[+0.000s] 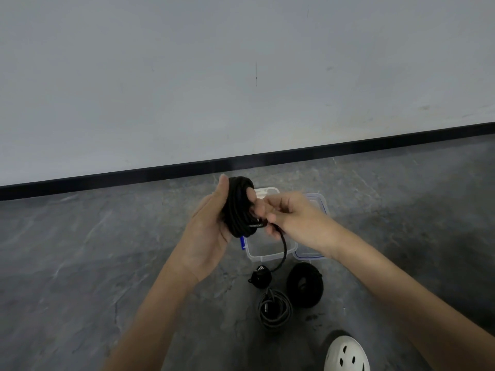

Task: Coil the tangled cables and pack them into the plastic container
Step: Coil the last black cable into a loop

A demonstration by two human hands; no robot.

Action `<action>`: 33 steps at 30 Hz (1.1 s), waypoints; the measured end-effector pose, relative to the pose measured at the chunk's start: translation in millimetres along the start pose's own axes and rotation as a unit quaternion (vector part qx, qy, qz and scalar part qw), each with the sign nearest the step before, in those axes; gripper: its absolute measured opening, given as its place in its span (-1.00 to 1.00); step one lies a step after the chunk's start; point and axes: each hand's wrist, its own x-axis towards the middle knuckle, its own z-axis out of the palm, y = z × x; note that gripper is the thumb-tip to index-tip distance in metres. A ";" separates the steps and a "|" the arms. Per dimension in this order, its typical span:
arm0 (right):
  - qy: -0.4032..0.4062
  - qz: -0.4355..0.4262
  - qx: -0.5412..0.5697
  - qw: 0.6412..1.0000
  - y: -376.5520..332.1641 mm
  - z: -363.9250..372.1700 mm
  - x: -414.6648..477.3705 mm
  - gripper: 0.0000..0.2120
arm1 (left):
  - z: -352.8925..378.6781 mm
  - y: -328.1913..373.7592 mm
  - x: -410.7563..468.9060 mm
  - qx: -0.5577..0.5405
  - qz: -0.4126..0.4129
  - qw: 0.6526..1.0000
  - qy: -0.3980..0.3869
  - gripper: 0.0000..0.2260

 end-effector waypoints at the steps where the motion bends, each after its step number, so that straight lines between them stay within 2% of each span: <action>1: -0.003 0.006 -0.016 1.000 0.0 1.3 0.0 -0.70 | -0.8 0.1 0.1 0.001 0.010 1.000 0.018 -0.56; 8: -0.016 0.020 -0.020 0.999 -4.0 9.0 -3.6 -0.74 | 3.5 0.2 0.0 0.026 0.084 0.995 0.041 -0.81; 12: -0.052 0.034 -0.031 0.998 -5.0 17.3 -6.8 -0.74 | 1.7 -0.9 0.6 0.015 0.114 0.992 0.057 -0.82; 16: -0.096 0.056 -0.029 0.993 -9.2 21.2 -13.5 -0.75 | -4.3 -1.9 5.3 0.024 0.141 0.983 0.113 -0.79; 20: -0.133 0.063 -0.015 0.989 -17.9 18.1 -25.3 -0.76 | -16.0 -2.1 8.5 0.116 0.162 0.965 0.170 -0.83; 23: -0.140 0.051 -0.014 0.989 -25.2 17.1 -32.0 -0.77 | -18.6 -4.6 8.1 0.186 0.156 0.953 0.179 -0.81; 26: -0.115 0.039 -0.015 0.992 -30.3 14.7 -33.3 -0.77 | -16.6 -6.3 7.6 0.277 0.146 0.939 0.142 -0.78; 33: -0.066 0.050 0.043 0.996 -32.3 -2.8 -30.9 -0.80 | -18.2 -7.2 1.8 0.411 0.028 0.906 0.097 -0.48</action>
